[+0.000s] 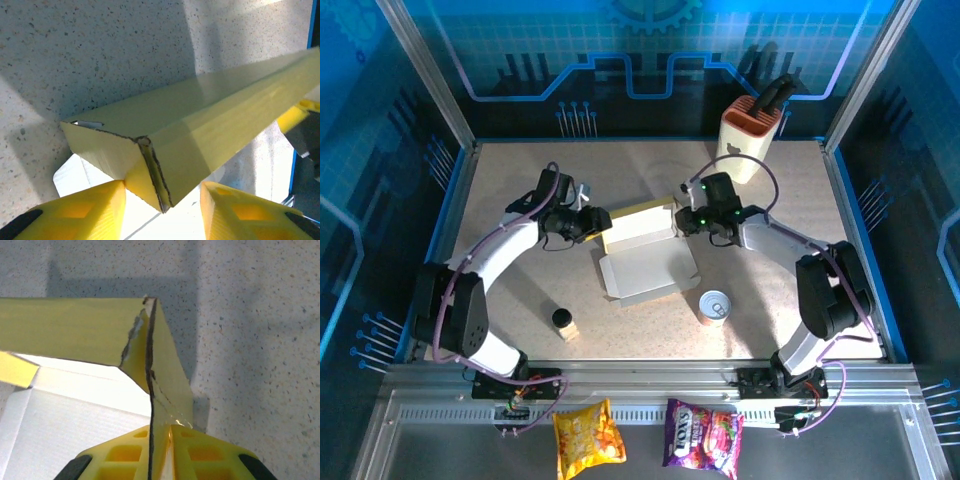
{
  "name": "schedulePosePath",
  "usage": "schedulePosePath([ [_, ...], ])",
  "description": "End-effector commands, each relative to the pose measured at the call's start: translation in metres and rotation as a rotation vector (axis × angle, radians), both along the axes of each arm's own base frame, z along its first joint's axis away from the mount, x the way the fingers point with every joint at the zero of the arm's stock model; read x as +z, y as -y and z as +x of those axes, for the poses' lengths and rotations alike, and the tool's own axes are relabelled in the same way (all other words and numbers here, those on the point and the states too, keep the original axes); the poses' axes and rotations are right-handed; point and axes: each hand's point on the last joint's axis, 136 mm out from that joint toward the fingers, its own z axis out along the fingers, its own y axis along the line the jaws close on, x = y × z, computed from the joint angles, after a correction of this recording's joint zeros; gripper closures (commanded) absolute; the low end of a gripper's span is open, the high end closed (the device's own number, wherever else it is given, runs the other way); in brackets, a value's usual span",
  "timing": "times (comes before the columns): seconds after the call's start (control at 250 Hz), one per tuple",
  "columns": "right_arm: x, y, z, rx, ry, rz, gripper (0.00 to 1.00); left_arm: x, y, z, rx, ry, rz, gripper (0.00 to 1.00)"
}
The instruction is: Fold the paper box
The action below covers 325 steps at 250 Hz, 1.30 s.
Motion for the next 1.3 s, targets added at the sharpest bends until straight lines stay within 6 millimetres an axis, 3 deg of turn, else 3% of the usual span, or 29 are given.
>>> schedulePosePath([
  [0.0,0.006,-0.022,0.019,0.033,0.057,0.028,0.84,0.003,0.001,-0.018,-0.034,-0.009,0.002,0.55],
  [0.276,-0.008,-0.063,0.026,0.295,0.2,-0.062,0.87,0.009,-0.003,-0.046,-0.075,-0.019,0.002,0.52],
  [0.408,-0.008,-0.076,0.031,0.346,0.237,-0.064,0.87,0.018,-0.016,-0.06,-0.103,-0.011,0.091,0.44],
  [0.531,-0.008,-0.085,0.032,0.396,0.27,-0.065,0.87,0.029,-0.044,-0.061,-0.054,0.021,0.243,0.28],
  [0.715,-0.005,-0.101,0.028,0.475,0.327,-0.086,0.86,0.046,-0.057,-0.05,-0.001,0.109,0.294,0.22],
  [0.839,-0.005,-0.11,0.023,0.522,0.347,-0.08,0.86,0.045,-0.048,-0.034,-0.035,0.103,0.253,0.24],
  [0.991,0.0,-0.122,0.021,0.561,0.367,-0.046,0.86,0.027,-0.034,-0.014,-0.087,0.063,0.199,0.28],
  [1.195,0.0,-0.144,0.022,0.612,0.368,-0.022,0.85,0.01,-0.012,-0.003,-0.115,-0.004,0.059,0.46],
  [1.295,0.0,-0.151,0.028,0.601,0.364,-0.016,0.85,0.012,-0.005,0.002,-0.082,0.01,-0.012,0.49],
])
